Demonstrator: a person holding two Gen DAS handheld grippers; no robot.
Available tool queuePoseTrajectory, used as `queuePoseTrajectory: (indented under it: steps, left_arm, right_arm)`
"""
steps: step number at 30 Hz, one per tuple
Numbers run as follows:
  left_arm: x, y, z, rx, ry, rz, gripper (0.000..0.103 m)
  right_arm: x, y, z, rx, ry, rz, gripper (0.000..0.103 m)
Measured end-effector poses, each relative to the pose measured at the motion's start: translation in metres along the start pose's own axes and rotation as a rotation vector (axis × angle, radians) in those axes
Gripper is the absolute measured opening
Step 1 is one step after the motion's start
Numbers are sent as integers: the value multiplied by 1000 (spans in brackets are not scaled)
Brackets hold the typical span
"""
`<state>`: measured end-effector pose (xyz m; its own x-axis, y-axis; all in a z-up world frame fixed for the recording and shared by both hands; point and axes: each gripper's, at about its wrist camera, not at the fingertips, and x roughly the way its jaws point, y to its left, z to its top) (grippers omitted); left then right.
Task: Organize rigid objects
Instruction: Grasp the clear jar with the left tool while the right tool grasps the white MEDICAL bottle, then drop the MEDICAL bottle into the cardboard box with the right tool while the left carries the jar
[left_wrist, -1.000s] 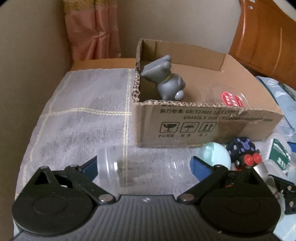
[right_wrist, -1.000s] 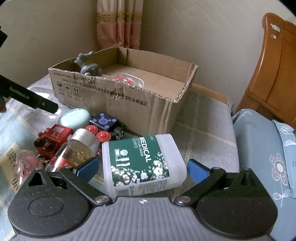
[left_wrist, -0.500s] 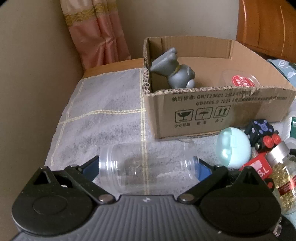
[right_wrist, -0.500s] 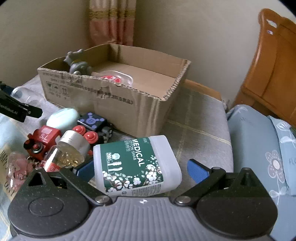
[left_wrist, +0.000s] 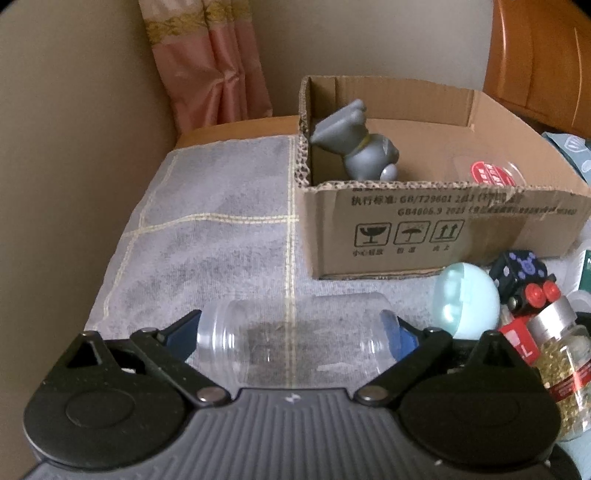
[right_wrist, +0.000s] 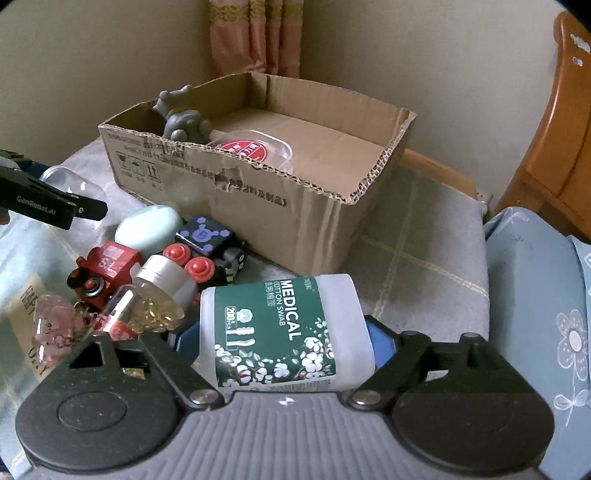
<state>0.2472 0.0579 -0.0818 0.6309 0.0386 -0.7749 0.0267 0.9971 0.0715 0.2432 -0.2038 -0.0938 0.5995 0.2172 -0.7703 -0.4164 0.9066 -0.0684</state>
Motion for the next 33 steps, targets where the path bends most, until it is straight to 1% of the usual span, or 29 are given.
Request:
queuePoseTrajectory:
  steps: [1, 7, 11, 16, 20, 23, 27, 30, 33]
  left_arm:
    - [0, 0, 0, 0, 1, -5, 91]
    - [-2, 1, 2, 39, 23, -23, 91]
    - [-8, 4, 4, 71, 36, -46, 90]
    - [-27, 7, 7, 152, 51, -87, 90]
    - [-46, 10, 14, 200, 49, -112, 90]
    - [-60, 8, 22, 233, 28, -141, 90]
    - [-71, 2, 41, 257, -4, -169, 90]
    - [-74, 0, 58, 251, -44, -162, 90]
    - [-76, 1, 68, 241, -70, -151, 90]
  right_arm:
    - [-1, 1, 0, 3, 5, -5, 89]
    - [-9, -4, -1, 53, 31, 24, 88]
    - [-19, -5, -1, 60, 36, 43, 88]
    - [-35, -1, 3, 36, 32, 39, 88]
    - [-51, -2, 14, 41, 2, 54, 88]
    - [-61, -4, 31, 44, -41, 64, 88]
    - [-68, -6, 61, 32, -95, 42, 88]
    - [-63, -11, 87, 39, -122, 31, 88]
    - [-51, -16, 112, 62, -133, 32, 88]
